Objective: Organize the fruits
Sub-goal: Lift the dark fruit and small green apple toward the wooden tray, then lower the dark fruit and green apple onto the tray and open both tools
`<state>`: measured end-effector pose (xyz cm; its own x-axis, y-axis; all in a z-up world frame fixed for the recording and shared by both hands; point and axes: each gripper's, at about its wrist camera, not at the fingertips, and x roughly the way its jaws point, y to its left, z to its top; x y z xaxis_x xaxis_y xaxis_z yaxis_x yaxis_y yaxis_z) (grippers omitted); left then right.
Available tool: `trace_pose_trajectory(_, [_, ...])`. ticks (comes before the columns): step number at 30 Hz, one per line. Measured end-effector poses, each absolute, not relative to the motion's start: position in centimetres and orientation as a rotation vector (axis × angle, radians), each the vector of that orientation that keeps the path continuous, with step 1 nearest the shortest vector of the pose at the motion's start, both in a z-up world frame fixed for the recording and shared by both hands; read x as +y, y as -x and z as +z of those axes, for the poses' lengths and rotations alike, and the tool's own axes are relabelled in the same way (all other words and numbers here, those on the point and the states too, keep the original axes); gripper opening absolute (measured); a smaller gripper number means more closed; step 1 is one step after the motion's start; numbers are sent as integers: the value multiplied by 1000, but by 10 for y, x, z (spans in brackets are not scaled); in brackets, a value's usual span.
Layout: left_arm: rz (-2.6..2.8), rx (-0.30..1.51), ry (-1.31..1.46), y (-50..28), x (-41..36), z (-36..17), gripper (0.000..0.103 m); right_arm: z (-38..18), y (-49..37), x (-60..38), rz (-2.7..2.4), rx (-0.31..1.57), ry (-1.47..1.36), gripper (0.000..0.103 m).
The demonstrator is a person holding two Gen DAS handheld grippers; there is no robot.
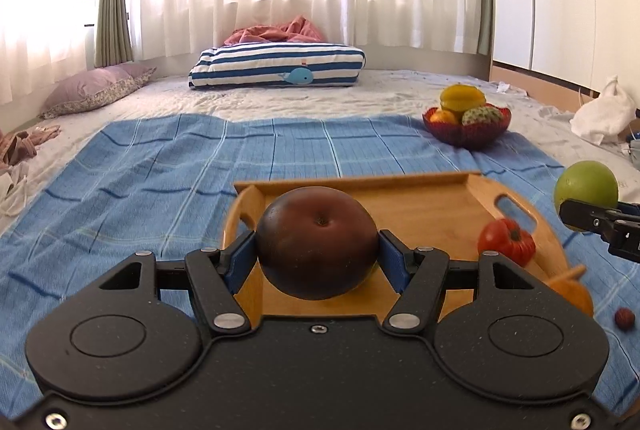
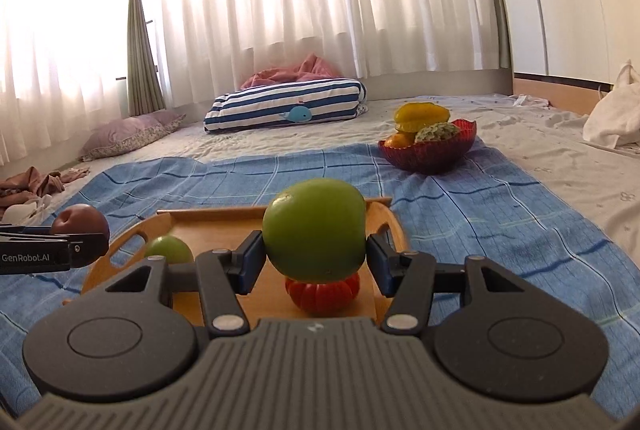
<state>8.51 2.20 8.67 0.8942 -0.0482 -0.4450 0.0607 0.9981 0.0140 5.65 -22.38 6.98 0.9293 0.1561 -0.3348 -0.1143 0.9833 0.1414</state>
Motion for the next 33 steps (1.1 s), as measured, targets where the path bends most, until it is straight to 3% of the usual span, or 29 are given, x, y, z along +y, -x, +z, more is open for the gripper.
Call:
trace_pose_trajectory(26, [-123, 650, 45, -234, 31, 70, 63, 52, -205, -222, 175, 635, -137, 59])
trace_pose_trajectory(33, [-111, 689, 42, -254, 23, 54, 63, 45, -224, -220, 161, 681, -158, 53])
